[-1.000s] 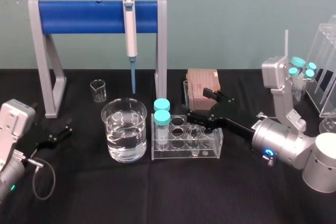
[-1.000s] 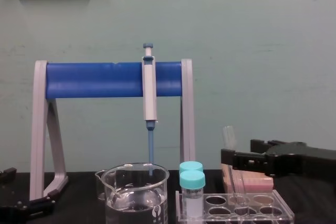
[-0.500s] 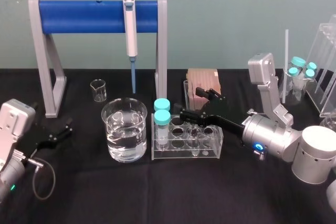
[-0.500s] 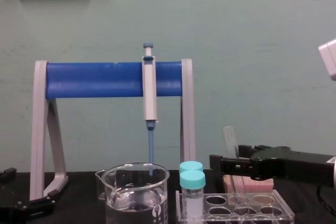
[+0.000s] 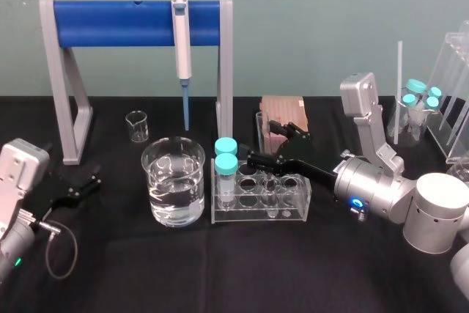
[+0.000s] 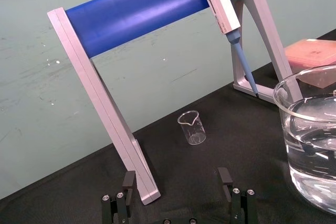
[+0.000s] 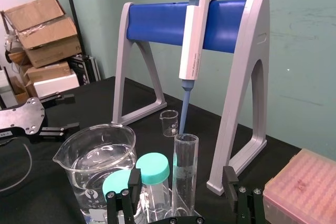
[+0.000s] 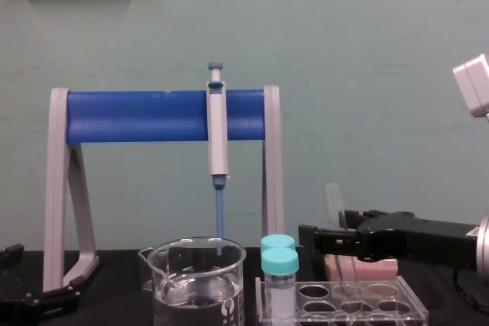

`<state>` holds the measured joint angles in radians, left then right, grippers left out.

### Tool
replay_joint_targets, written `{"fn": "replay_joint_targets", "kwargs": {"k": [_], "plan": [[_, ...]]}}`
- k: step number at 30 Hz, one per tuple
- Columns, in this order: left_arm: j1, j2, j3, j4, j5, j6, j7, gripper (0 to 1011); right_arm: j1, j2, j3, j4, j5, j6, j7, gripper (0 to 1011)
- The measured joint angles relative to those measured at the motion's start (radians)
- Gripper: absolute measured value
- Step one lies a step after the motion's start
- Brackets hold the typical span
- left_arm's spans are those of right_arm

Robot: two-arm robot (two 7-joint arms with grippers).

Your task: Hold the test tube with one hand and immerse one end into the beaker, then return it to the test tube rack.

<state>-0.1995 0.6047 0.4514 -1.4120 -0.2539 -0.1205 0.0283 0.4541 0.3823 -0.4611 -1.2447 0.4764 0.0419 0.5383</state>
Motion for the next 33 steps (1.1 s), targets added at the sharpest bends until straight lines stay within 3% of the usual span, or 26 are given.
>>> {"fn": "replay_joint_targets", "kwargs": {"k": [12,25,28,33], "plan": [[0.0,0.0,0.0,0.0,0.0,0.0,0.0,1000,0.0,0.0,0.001,-0.001,0.002,0.001,0.0,995],[0.0,0.0,0.0,0.0,0.0,0.0,0.0,1000,-0.001,0.0,0.002,-0.001,0.004,0.002,-0.001,682],[0.0,0.0,0.0,0.0,0.0,0.0,0.0,1000,-0.001,0.0,0.002,-0.001,0.004,0.003,-0.001,538],[0.0,0.0,0.0,0.0,0.0,0.0,0.0,1000,-0.001,0.0,0.002,-0.001,0.005,0.003,-0.001,392]]}}
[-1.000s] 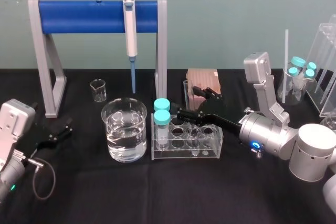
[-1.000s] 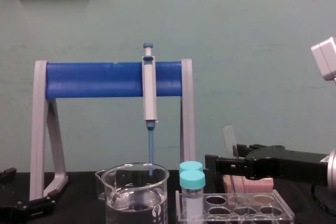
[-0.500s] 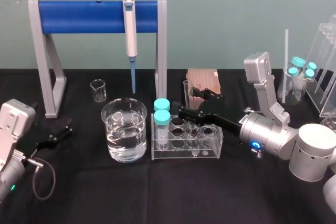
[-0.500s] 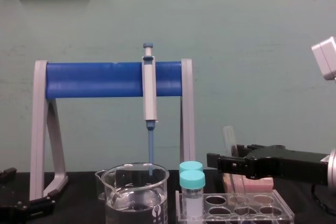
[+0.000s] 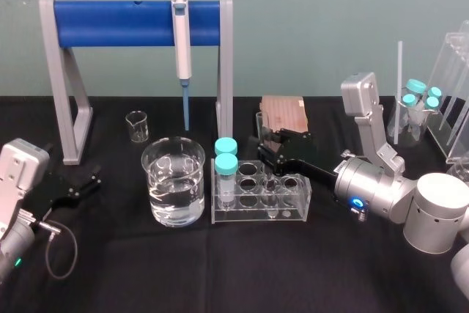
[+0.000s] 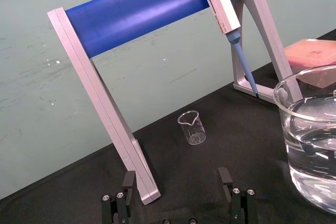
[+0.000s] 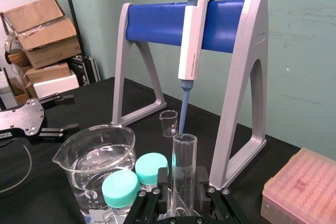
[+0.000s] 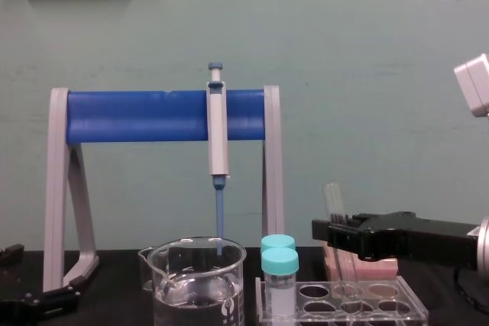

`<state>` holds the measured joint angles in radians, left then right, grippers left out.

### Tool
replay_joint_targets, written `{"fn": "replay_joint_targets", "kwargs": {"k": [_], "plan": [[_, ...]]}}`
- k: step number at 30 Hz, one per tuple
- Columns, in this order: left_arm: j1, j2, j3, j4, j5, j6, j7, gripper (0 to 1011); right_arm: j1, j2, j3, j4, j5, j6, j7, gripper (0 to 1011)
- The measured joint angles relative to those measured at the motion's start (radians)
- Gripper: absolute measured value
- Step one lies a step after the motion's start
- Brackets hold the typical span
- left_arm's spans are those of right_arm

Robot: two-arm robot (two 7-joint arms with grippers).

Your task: Hold the test tube with one hand and immerse one end into the beaker, then return it to the test tube rack.

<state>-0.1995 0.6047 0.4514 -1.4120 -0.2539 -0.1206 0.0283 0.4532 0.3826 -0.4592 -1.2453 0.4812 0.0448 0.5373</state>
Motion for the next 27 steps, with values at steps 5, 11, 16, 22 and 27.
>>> {"fn": "replay_joint_targets", "kwargs": {"k": [5,11,16,22,27], "plan": [[0.0,0.0,0.0,0.0,0.0,0.0,0.0,1000,0.0,0.0,0.0,0.0,0.0,0.0,0.0,253],[0.0,0.0,0.0,0.0,0.0,0.0,0.0,1000,0.0,0.0,0.0,0.0,0.0,0.0,0.0,226],[0.0,0.0,0.0,0.0,0.0,0.0,0.0,1000,-0.002,-0.001,0.003,0.0,0.006,-0.007,0.002,225],[0.0,0.0,0.0,0.0,0.0,0.0,0.0,1000,-0.016,-0.009,0.017,-0.004,0.036,-0.038,0.026,225],[0.0,0.0,0.0,0.0,0.0,0.0,0.0,1000,-0.021,-0.012,0.021,-0.007,0.05,-0.057,0.037,225]]}}
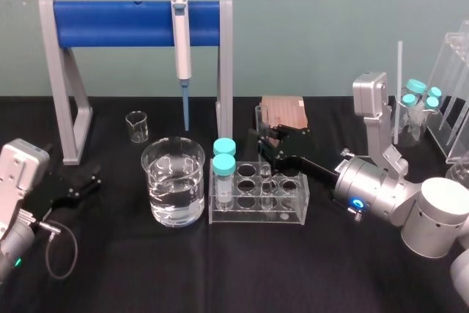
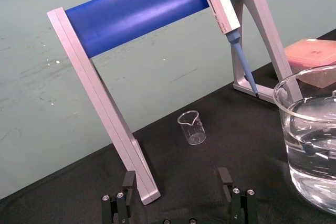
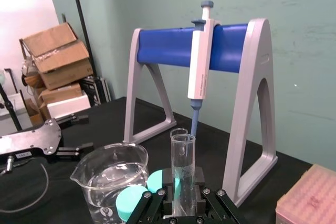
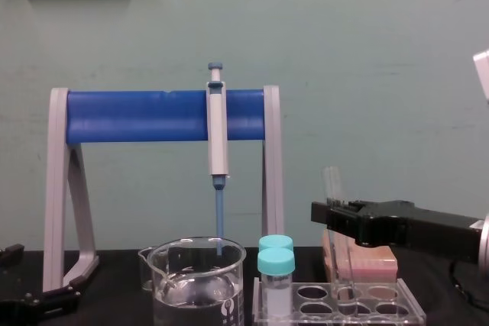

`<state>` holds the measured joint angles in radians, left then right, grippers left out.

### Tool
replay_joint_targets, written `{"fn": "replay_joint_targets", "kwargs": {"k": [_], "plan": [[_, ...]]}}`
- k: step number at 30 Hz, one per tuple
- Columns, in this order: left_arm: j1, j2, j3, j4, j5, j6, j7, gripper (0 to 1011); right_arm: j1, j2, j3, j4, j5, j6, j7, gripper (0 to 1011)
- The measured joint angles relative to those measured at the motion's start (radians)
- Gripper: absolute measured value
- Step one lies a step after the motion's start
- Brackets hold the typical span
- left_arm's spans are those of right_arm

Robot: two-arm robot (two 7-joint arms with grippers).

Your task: Hold the test tube with one hand and immerse one end into the beaker, then return it to the test tube rack.

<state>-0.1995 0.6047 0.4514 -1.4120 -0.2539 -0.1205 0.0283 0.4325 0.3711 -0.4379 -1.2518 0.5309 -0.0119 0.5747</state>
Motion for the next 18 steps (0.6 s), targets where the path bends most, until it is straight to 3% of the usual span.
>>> {"fn": "replay_joint_targets", "kwargs": {"k": [18], "plan": [[0.0,0.0,0.0,0.0,0.0,0.0,0.0,1000,0.003,0.008,0.014,-0.02,0.006,-0.056,0.012,225]]}}
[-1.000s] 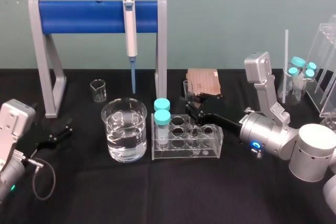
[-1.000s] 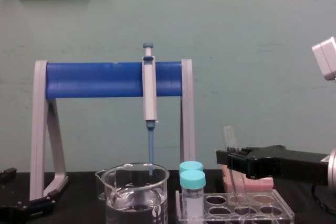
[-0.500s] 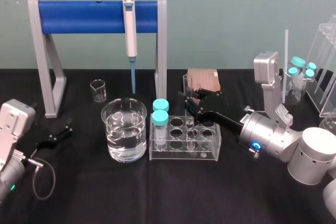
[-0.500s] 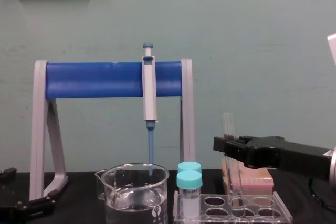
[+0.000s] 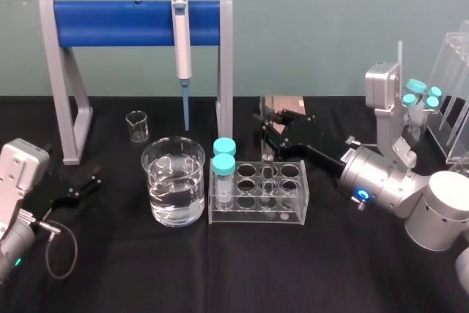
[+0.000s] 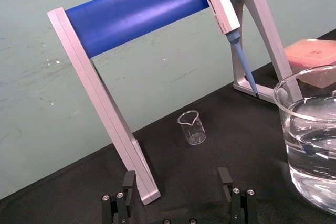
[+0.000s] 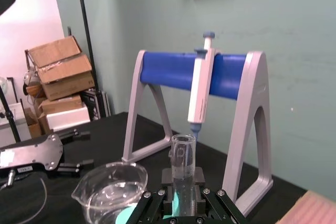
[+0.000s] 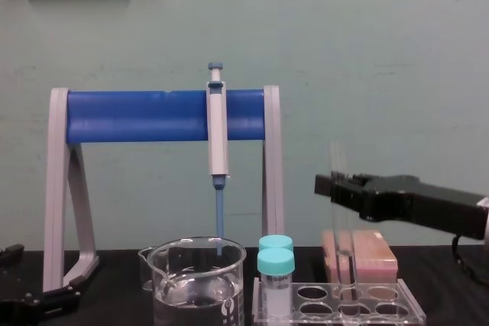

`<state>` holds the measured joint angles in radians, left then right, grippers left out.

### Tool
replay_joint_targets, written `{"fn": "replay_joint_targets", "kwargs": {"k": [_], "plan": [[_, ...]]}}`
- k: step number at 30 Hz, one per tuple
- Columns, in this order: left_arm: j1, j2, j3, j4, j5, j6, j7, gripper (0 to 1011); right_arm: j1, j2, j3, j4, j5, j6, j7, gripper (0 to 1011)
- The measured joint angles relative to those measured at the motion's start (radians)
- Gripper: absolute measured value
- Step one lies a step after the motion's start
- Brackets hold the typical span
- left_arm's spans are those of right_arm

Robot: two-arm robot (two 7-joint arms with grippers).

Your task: Hold the test tube with one hand and immerse one end into the beaker, then return it to the test tube rack.

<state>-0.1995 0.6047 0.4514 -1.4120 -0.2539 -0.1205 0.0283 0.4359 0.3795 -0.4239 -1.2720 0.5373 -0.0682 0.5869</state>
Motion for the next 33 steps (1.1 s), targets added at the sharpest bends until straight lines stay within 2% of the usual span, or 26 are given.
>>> {"fn": "replay_joint_targets", "kwargs": {"k": [15,23,33], "plan": [[0.0,0.0,0.0,0.0,0.0,0.0,0.0,1000,0.018,0.012,0.037,-0.068,0.029,-0.045,0.015,225],[0.0,0.0,0.0,0.0,0.0,0.0,0.0,1000,0.03,0.024,0.057,-0.09,0.031,-0.054,-0.002,225],[0.0,0.0,0.0,0.0,0.0,0.0,0.0,1000,0.032,0.031,0.063,-0.105,0.031,-0.052,-0.009,225]]}}
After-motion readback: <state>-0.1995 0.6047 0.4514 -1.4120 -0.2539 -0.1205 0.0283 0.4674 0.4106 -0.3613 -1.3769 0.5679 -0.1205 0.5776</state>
